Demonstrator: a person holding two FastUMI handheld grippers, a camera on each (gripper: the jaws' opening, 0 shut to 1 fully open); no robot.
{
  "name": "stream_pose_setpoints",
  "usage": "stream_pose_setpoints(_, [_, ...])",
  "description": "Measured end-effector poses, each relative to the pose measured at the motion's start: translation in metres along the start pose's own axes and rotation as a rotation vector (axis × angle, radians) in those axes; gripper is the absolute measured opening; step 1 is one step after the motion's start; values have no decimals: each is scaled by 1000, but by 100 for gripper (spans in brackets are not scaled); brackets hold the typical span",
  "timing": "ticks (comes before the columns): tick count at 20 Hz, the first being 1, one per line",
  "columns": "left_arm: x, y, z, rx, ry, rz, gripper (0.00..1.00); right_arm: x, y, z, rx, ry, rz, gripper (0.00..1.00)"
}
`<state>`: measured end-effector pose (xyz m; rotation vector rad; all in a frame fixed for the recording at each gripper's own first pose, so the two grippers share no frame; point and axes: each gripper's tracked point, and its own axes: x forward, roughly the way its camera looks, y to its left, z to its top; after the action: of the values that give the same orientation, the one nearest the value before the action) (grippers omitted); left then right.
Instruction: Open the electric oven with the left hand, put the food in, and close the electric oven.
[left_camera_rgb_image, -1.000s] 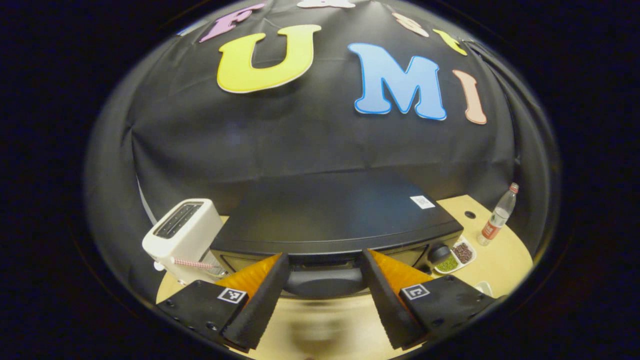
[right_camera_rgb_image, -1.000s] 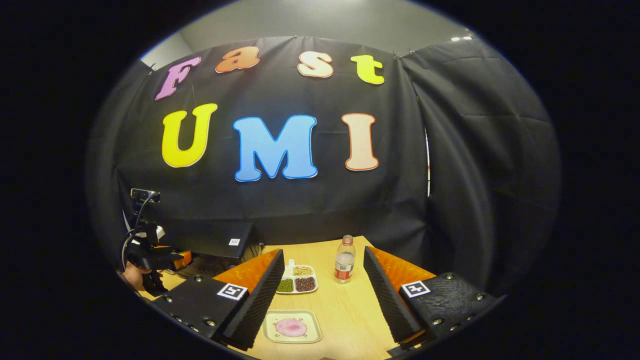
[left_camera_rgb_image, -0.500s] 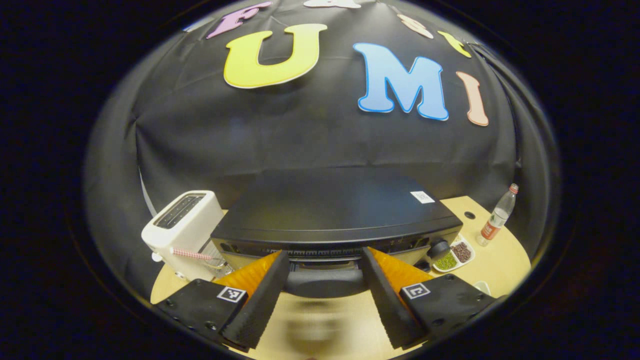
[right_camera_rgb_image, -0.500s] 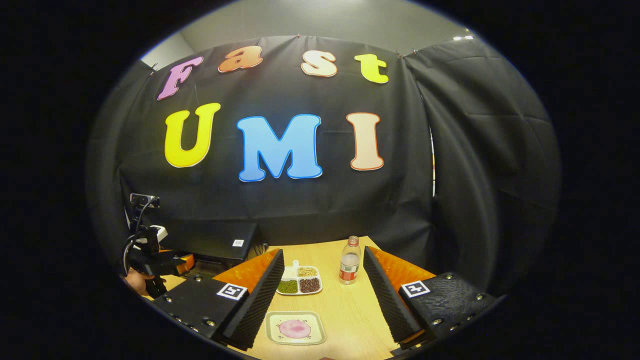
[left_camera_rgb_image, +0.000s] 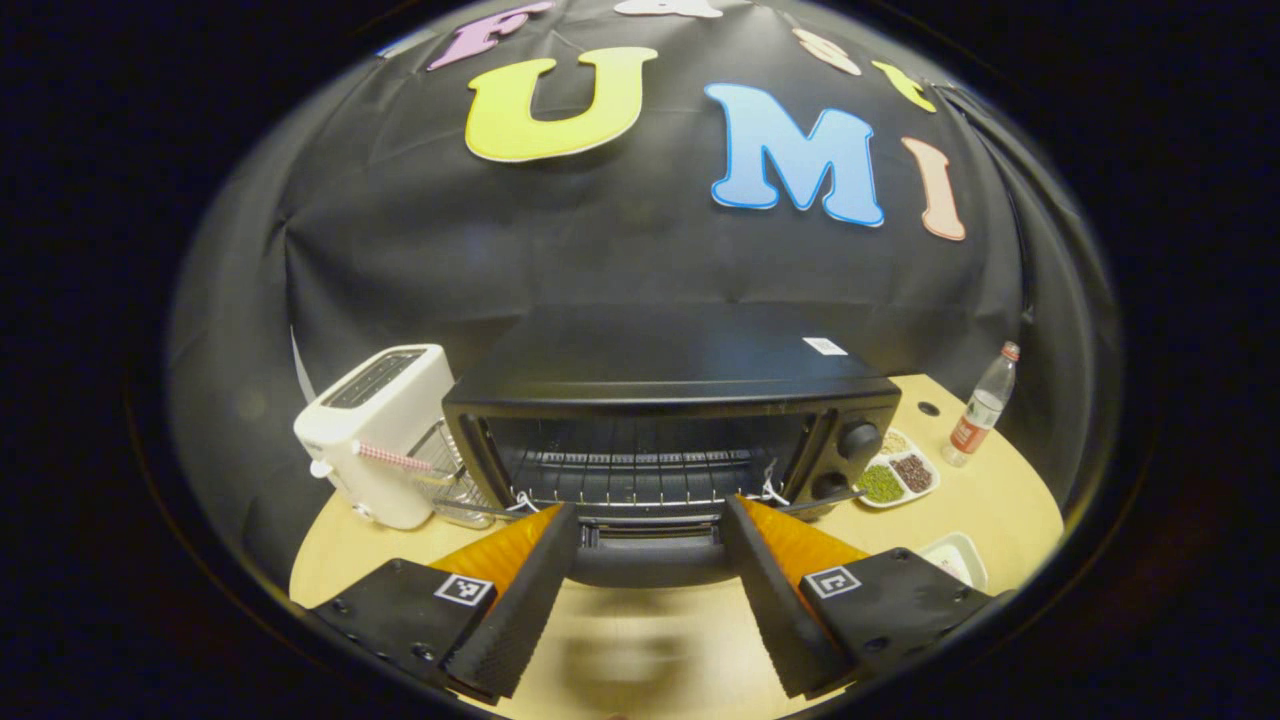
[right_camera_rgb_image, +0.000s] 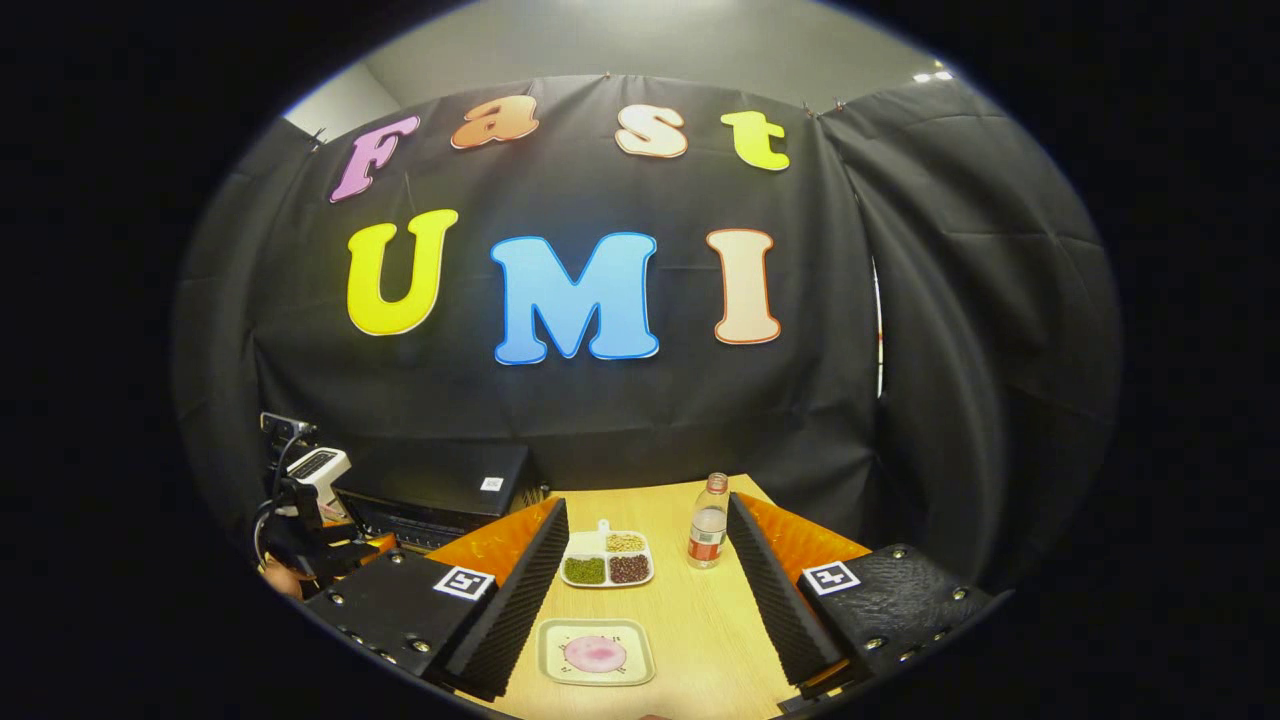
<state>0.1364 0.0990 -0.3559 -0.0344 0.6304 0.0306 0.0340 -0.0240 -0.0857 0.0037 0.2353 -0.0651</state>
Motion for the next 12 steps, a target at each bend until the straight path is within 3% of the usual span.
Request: stream_pose_setpoints(12, [-20,0,-70,33,92,-17,98,-18,2,-16,26,38,2,96])
